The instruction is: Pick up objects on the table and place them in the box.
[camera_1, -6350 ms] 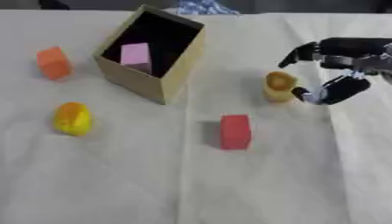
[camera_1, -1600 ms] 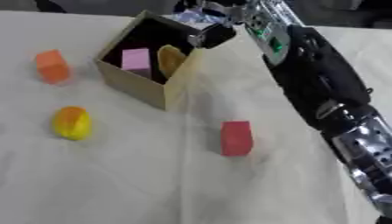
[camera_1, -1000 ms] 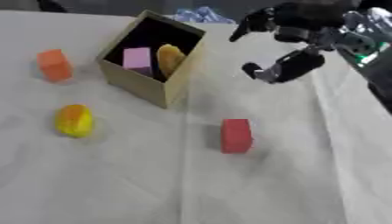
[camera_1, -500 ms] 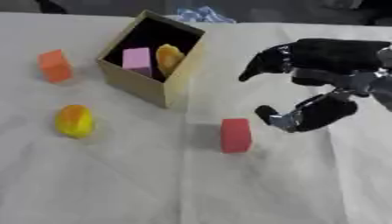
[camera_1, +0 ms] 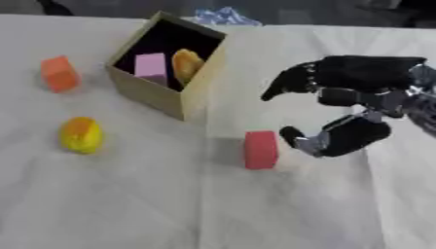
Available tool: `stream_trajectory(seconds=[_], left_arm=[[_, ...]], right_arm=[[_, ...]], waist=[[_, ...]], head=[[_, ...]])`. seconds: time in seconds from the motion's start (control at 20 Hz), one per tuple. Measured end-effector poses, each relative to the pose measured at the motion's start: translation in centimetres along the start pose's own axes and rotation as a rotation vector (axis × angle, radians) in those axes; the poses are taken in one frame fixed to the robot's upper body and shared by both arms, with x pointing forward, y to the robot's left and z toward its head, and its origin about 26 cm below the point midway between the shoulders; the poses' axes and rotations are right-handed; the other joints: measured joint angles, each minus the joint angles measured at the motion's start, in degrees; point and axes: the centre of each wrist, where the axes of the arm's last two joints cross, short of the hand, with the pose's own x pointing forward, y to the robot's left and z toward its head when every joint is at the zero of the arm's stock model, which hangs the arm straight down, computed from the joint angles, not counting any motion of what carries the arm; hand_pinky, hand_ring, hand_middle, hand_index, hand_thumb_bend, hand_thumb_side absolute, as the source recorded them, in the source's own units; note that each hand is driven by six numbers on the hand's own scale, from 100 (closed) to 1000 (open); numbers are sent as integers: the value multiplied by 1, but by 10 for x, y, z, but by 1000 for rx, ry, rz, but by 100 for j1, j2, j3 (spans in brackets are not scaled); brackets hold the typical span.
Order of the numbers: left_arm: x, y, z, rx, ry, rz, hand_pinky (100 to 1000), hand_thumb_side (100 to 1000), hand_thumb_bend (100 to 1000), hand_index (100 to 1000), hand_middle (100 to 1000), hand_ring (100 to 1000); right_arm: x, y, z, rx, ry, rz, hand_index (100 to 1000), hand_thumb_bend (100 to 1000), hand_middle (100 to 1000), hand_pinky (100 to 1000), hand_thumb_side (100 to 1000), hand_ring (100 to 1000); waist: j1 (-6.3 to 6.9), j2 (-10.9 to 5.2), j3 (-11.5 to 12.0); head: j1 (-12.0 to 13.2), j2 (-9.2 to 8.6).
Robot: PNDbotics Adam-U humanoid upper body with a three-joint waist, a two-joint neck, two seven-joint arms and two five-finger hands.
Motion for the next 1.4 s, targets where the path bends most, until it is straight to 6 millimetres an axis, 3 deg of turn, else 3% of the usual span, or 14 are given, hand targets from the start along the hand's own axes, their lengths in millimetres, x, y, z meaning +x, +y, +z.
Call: stream_trajectory(seconds=[1.05, 1.4], left_arm=[[0, -1, 0, -9, -2, 7, 812, 693, 390, 812, 647, 599], [0, -1, 0, -11, -4, 8, 812, 694, 387, 809, 647, 599]], right_arm=[[-25, 36, -45, 139, 35, -79, 940, 250, 884, 917, 528, 948], [-33, 50, -54, 188, 49, -81, 939, 230, 885, 917, 569, 949]], waist=[[41, 8, 30], [41, 44, 41]], head=[[-32, 8], [-32, 8]])
